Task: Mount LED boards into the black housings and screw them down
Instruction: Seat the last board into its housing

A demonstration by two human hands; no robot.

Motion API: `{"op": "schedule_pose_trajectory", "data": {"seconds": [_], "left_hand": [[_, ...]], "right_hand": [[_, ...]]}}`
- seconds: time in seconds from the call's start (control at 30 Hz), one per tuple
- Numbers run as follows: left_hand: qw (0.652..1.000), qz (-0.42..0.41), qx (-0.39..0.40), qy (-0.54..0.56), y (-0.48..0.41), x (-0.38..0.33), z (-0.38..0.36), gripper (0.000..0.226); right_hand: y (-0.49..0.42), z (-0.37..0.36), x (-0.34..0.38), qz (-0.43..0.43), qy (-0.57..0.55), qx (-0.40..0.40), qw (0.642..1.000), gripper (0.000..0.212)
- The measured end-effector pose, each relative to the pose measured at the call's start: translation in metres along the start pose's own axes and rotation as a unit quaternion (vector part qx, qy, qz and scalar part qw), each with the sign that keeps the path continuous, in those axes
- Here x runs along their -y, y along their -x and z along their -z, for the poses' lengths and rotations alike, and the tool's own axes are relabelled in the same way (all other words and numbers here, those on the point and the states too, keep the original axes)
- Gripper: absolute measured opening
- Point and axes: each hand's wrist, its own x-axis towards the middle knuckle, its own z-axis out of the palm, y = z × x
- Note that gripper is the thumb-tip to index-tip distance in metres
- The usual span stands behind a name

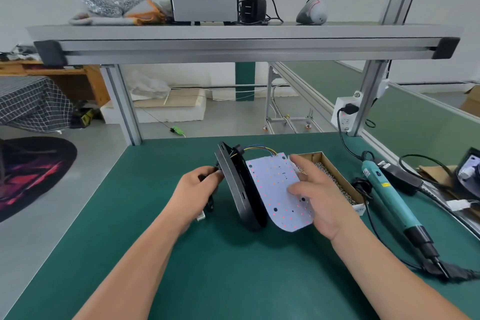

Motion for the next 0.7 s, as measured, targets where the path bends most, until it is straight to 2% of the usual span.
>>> {"op": "schedule_pose_trajectory", "data": {"seconds": [0.07, 0.1, 0.23, 0.3, 0.37, 0.47, 0.6, 0.7], "left_hand": [[1.000, 0.007, 0.010, 0.014, -0.001, 0.002, 0.002, 0.033], [0.999, 0.016, 0.013, 0.028, -0.001, 0.002, 0.003, 0.031], [0.992, 0.048, 0.030, 0.109, -0.001, 0.008, 0.004, 0.028], [0.987, 0.053, 0.040, 0.148, -0.002, 0.010, 0.002, 0.029], [0.987, 0.049, 0.042, 0.147, 0.000, 0.010, -0.002, 0.025], [0.988, 0.049, 0.041, 0.144, 0.000, 0.011, -0.006, 0.022], [0.985, 0.049, 0.061, 0.155, -0.001, 0.013, -0.004, 0.032], [0.980, 0.043, 0.070, 0.180, 0.001, 0.013, -0.004, 0.036]], "right_hand": [[0.003, -0.003, 0.001, 0.010, 0.073, 0.017, 0.997, 0.076], [0.004, -0.006, -0.001, 0.017, 0.120, 0.016, 0.993, 0.075], [0.002, -0.013, -0.003, 0.074, 0.273, -0.023, 0.959, 0.050], [0.001, -0.017, -0.002, 0.107, 0.330, -0.049, 0.937, 0.054], [0.002, -0.025, 0.002, 0.174, 0.354, -0.080, 0.915, 0.058], [0.004, -0.046, 0.010, 0.285, 0.374, -0.091, 0.878, 0.051], [0.001, -0.069, 0.019, 0.312, 0.454, -0.051, 0.833, 0.054], [-0.008, -0.084, 0.019, 0.320, 0.503, -0.062, 0.800, 0.043]]}}
